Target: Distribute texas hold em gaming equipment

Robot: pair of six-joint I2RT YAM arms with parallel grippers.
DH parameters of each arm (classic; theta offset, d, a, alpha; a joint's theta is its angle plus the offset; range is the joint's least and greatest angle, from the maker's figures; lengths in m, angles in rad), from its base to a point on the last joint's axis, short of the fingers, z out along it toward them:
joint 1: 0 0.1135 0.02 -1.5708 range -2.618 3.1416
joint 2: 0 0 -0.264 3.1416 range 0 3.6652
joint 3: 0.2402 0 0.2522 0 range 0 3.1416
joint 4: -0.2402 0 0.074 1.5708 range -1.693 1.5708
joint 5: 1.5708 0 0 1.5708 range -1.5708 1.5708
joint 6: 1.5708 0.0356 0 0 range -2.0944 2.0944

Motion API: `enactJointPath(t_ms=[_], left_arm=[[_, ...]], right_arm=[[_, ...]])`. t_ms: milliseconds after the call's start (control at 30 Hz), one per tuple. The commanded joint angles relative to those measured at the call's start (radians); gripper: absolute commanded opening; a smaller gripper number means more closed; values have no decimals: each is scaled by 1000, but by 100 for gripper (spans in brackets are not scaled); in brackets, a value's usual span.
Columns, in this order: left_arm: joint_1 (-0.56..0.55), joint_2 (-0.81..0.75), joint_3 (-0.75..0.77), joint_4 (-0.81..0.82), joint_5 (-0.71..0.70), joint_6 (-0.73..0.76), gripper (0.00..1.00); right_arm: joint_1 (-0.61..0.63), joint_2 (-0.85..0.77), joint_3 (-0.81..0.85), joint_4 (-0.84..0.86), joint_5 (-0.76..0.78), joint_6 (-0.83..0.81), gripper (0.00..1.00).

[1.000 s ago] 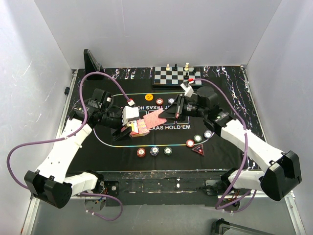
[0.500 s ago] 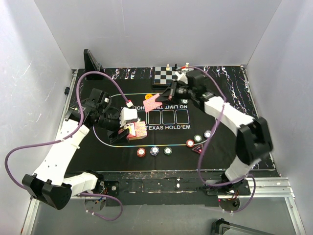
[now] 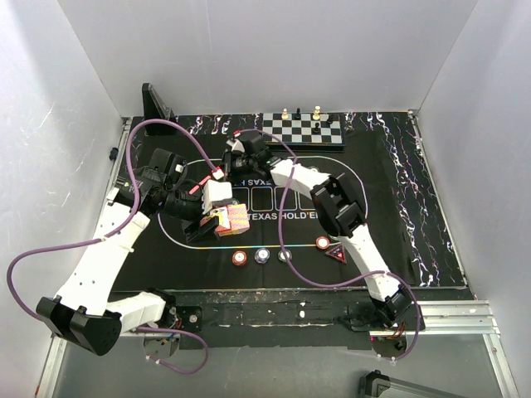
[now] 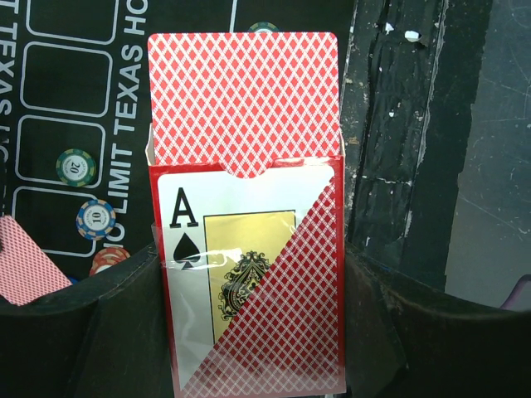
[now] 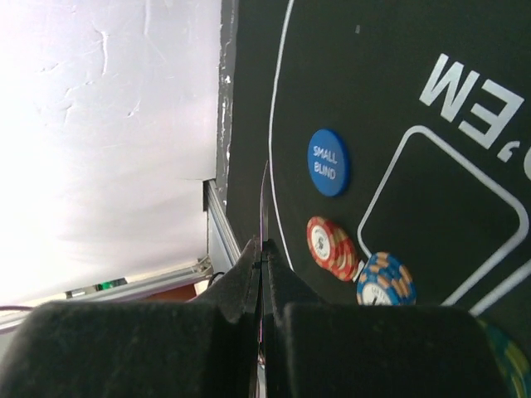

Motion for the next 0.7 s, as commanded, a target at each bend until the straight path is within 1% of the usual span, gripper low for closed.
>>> enactJointPath(t_ms=[0, 167, 200, 233, 300, 367, 400, 433, 467, 600, 667], left_arm=[[7, -26, 40, 19, 53, -30, 0], [7, -21, 46, 17, 53, -48, 0], [8, -22, 45, 19, 53, -48, 0], [7, -27, 46, 22, 55, -51, 0], [7, -29, 43, 25, 55, -62, 0], [7, -30, 43, 22, 56, -65, 0], [7, -32, 40, 22, 56, -67, 0], [7, -35, 39, 20, 56, -67, 0], [5, -38, 37, 17, 56, -70, 0], [7, -45, 31, 23, 67, -90, 0], [7, -52, 23, 28, 65, -97, 0]], right_arm=[[2, 81, 102, 82, 11, 96, 1], [23, 126, 154, 30, 117, 80, 1], [26, 132, 165, 9, 138, 75, 3], [31, 131, 167, -22, 169, 69, 9], [37, 128, 158, -36, 204, 67, 17], [42, 124, 165, -56, 229, 55, 31], [43, 123, 170, -100, 235, 51, 37], [43, 118, 170, -111, 237, 45, 47], [43, 114, 171, -123, 232, 34, 53], [42, 68, 164, -186, 244, -23, 67], [40, 20, 127, -211, 258, -49, 70]])
